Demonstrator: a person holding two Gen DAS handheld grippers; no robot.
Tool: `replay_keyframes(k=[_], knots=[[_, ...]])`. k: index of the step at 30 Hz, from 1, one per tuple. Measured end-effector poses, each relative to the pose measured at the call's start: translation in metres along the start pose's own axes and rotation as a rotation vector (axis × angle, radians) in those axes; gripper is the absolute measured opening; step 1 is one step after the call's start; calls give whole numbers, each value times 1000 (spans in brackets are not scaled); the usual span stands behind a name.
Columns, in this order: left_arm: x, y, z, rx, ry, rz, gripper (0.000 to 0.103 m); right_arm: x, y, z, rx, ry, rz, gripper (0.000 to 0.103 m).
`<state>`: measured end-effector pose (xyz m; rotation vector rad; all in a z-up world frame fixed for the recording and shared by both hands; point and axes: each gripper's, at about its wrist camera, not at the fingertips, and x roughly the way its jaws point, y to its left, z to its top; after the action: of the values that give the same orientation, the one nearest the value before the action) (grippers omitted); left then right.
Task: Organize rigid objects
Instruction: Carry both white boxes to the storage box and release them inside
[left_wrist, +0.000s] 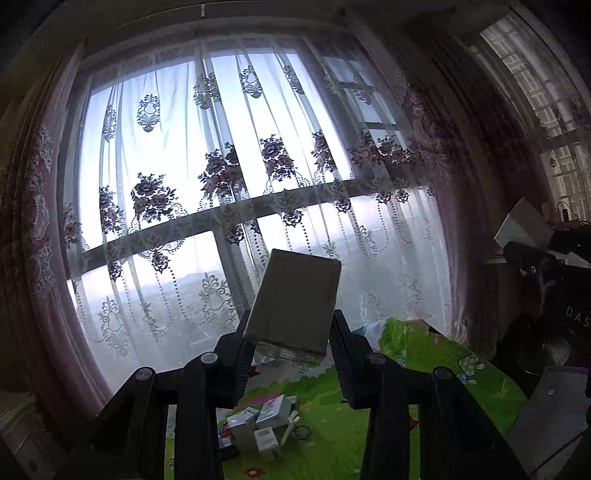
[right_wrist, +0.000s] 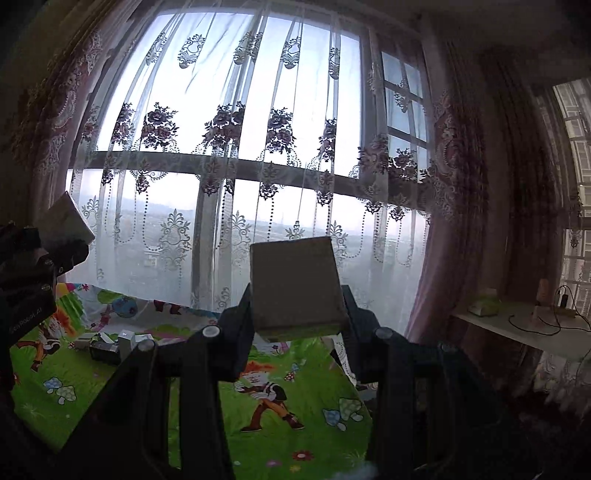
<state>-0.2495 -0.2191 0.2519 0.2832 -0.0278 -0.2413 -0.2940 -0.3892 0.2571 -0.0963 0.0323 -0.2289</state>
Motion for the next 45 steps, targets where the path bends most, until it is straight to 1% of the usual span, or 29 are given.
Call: replay_keyframes(k=[9,13,17,19,23,25,27,28,30,31,32,34,37,38,39,40,41,43,45], knots=[[-3,-64,15,61,-18,-165,40,-25,-44,-17,-19,34,-122,46],[-11,-99,15,104,-20,-266,40,-35,-66,-28,-10,87,-174,46],[-17,-135,5,161,21,-387,40,-44,-82,-42,-30,169,-197,46],[-17,-154,-4,183,72,-462,40,-45,-88,-53,-44,229,-196,46],[-6,-185,-25,206,234,-612,40,-43,-96,-82,-85,406,-180,46],[4,-200,-38,209,346,-687,40,-41,-99,-102,-96,519,-172,46],[16,-213,-52,206,459,-758,40,-38,-106,-127,-77,650,-153,46],[23,-222,-62,216,531,-796,40,-37,-111,-137,-58,701,-142,46],[31,-233,-80,225,634,-843,40,-36,-121,-161,4,807,-128,46],[36,-240,-90,235,698,-869,40,-38,-127,-172,39,855,-120,46],[41,-247,-102,241,770,-895,40,-37,-132,-182,70,895,-108,46],[48,-253,-119,215,865,-942,40,-38,-140,-192,98,942,-108,46],[53,-258,-141,161,1007,-1042,43,-31,-150,-200,99,1006,-134,47],[55,-258,-146,139,1031,-1064,46,-29,-153,-201,100,1019,-158,53],[57,-255,-148,120,1045,-1071,54,-28,-155,-200,105,1022,-174,61],[59,-251,-150,98,1046,-1067,59,-27,-158,-198,114,1020,-179,64],[60,-244,-150,74,1041,-1064,60,-26,-159,-196,124,1012,-178,67],[66,-226,-150,6,1029,-1064,63,-21,-158,-187,123,993,-174,68],[76,-207,-148,-43,1011,-1026,65,-10,-148,-181,103,981,-157,69]])
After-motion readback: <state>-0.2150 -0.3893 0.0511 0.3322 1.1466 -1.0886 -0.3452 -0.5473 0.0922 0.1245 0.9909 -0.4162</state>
